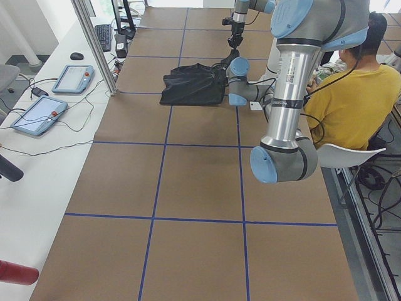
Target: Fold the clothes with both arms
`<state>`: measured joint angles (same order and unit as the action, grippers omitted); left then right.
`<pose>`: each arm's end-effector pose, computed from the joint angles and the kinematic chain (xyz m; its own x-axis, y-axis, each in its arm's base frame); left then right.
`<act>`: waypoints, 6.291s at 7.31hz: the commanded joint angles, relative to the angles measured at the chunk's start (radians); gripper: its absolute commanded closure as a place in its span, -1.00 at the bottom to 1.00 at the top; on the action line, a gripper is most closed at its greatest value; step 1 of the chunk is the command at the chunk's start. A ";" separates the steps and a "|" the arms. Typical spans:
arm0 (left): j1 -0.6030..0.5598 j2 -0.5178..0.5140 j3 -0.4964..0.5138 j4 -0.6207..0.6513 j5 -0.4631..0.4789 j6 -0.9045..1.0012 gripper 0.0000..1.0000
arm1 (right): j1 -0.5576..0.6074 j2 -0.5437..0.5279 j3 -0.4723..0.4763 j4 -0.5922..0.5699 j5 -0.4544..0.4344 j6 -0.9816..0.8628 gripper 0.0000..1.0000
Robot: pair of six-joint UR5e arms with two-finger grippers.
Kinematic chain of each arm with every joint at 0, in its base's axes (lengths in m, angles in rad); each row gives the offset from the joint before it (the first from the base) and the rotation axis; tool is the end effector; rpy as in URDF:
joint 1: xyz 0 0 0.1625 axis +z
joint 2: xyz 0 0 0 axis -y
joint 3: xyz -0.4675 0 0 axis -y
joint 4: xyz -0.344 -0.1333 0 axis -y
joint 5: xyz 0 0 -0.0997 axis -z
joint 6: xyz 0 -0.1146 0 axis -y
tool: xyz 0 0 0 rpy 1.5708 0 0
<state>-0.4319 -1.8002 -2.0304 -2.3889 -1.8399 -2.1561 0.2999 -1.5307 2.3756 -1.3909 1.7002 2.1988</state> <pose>0.4005 -0.2978 0.3066 -0.0416 -0.5672 -0.8225 0.1674 0.8076 -0.5654 -0.3433 -0.2302 0.3462 0.2912 0.6999 0.6522 -0.4433 0.7029 -0.5563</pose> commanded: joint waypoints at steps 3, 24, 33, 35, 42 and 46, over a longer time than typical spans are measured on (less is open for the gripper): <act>-0.273 -0.312 0.396 0.074 -0.116 0.030 1.00 | 0.394 0.401 -0.443 -0.085 0.297 -0.109 1.00; -0.585 -0.310 0.774 -0.079 -0.186 1.141 -0.98 | 0.838 0.557 -1.152 0.082 0.464 -1.335 -1.00; -1.102 -0.008 0.705 0.357 -0.502 2.158 -0.98 | 1.159 0.186 -0.939 -0.079 0.698 -2.059 -1.00; -1.122 -0.013 0.700 0.443 -0.531 2.152 -0.98 | 1.159 0.175 -0.935 -0.077 0.691 -2.061 -1.00; -1.131 0.098 0.498 0.501 -0.526 2.040 -0.99 | 1.137 0.173 -0.934 -0.111 0.624 -2.045 -1.00; -1.130 0.113 0.443 0.505 -0.533 2.041 -0.99 | 1.130 0.176 -0.938 -0.099 0.622 -2.045 -1.00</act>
<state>-1.5630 -1.6971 -1.5670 -1.8867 -2.3722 -0.1151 1.4352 -1.3554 1.4460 -1.4980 2.3310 0.1546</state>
